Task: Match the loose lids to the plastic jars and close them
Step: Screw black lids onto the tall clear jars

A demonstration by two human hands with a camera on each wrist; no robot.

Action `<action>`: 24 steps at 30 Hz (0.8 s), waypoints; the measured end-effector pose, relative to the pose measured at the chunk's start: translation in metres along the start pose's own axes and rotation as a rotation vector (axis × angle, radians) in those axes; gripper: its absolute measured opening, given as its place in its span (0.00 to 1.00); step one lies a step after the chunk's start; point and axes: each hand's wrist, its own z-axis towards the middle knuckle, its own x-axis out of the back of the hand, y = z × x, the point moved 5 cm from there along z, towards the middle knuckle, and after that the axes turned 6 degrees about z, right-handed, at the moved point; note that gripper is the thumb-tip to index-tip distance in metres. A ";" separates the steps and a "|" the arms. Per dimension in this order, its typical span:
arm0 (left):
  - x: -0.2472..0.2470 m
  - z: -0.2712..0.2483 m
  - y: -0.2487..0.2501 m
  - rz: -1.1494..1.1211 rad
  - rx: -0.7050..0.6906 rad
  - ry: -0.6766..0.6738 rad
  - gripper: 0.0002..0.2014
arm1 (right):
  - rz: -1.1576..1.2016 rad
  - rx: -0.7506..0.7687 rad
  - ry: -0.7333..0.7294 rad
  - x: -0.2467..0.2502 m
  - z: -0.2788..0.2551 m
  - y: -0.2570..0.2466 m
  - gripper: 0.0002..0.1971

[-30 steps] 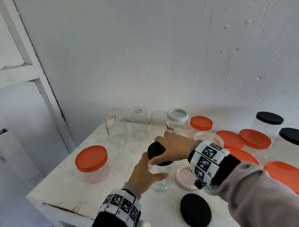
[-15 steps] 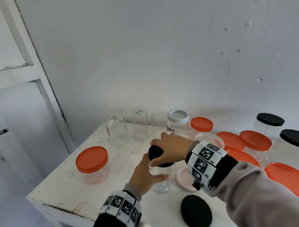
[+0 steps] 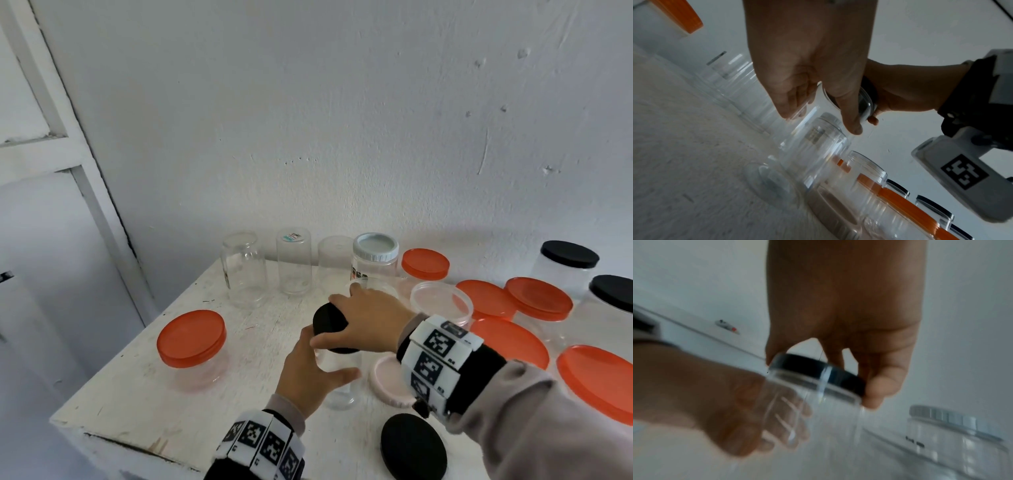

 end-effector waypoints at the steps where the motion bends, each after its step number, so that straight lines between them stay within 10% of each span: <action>1: -0.002 0.000 0.000 -0.006 0.003 0.011 0.34 | 0.013 -0.035 0.059 -0.003 -0.001 0.001 0.44; 11: -0.001 -0.001 0.000 0.015 -0.016 0.002 0.36 | 0.148 0.123 -0.157 0.004 -0.001 -0.003 0.41; 20: -0.001 0.000 0.000 0.020 -0.020 -0.001 0.34 | -0.019 -0.013 -0.031 0.002 0.001 -0.006 0.43; 24: -0.002 0.000 -0.001 0.047 -0.012 -0.005 0.33 | 0.080 0.046 -0.241 0.011 -0.001 -0.002 0.43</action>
